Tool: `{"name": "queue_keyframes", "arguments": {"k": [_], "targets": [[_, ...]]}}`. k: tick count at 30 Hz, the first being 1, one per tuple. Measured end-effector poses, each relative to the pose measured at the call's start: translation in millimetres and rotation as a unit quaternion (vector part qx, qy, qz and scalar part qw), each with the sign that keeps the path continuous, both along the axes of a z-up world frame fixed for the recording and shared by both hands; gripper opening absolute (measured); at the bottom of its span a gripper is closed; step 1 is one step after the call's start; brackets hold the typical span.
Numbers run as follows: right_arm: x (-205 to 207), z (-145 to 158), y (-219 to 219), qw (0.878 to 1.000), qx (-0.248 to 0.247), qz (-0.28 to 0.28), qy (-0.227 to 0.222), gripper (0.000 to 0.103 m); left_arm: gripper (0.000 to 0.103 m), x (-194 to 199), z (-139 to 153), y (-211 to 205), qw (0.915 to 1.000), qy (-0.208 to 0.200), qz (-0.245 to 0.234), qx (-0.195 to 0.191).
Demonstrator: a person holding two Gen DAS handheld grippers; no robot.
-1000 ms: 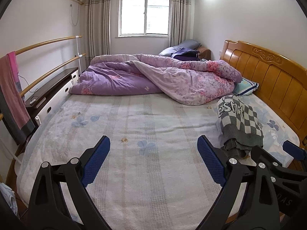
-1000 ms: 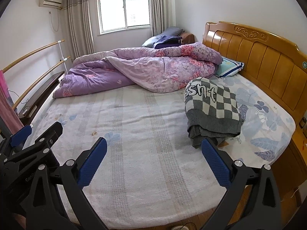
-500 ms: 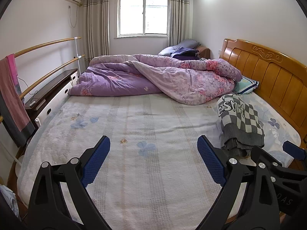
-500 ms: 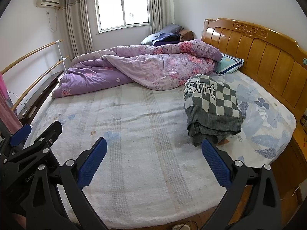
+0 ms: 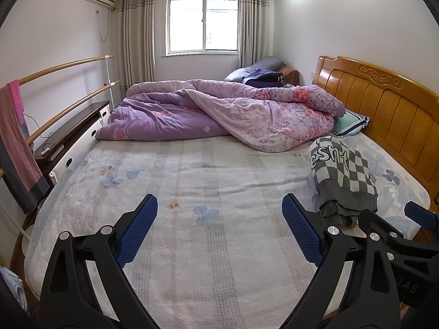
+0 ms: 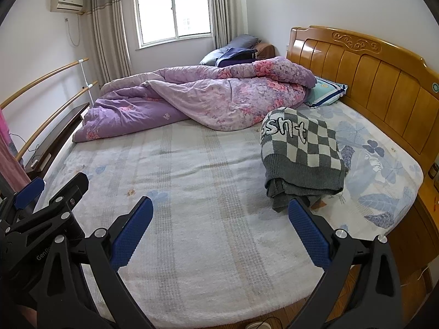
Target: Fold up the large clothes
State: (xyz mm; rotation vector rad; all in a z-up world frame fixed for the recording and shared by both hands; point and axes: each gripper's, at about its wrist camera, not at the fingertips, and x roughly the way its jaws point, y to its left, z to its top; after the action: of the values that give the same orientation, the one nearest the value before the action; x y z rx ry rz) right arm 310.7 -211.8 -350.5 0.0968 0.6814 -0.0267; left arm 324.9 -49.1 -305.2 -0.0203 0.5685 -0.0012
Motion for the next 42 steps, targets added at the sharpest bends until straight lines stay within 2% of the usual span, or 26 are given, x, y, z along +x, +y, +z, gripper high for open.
{"name": "queue_keyframes", "arguments": {"k": [12, 20, 42], "targets": [[1, -1, -2, 1.000, 0.001, -0.004, 0.001, 0.095, 0.093, 10, 0, 3, 1.0000, -0.002, -0.001, 0.006], [3, -4, 0, 1.000, -0.001, -0.006, 0.003, 0.095, 0.092, 12, -2, 5, 0.9996, -0.022, -0.005, 0.015], [25, -16, 1, 1.000, 0.002, -0.009, 0.018, 0.095, 0.092, 30, -14, 9, 0.9999, -0.014, -0.008, 0.007]]}}
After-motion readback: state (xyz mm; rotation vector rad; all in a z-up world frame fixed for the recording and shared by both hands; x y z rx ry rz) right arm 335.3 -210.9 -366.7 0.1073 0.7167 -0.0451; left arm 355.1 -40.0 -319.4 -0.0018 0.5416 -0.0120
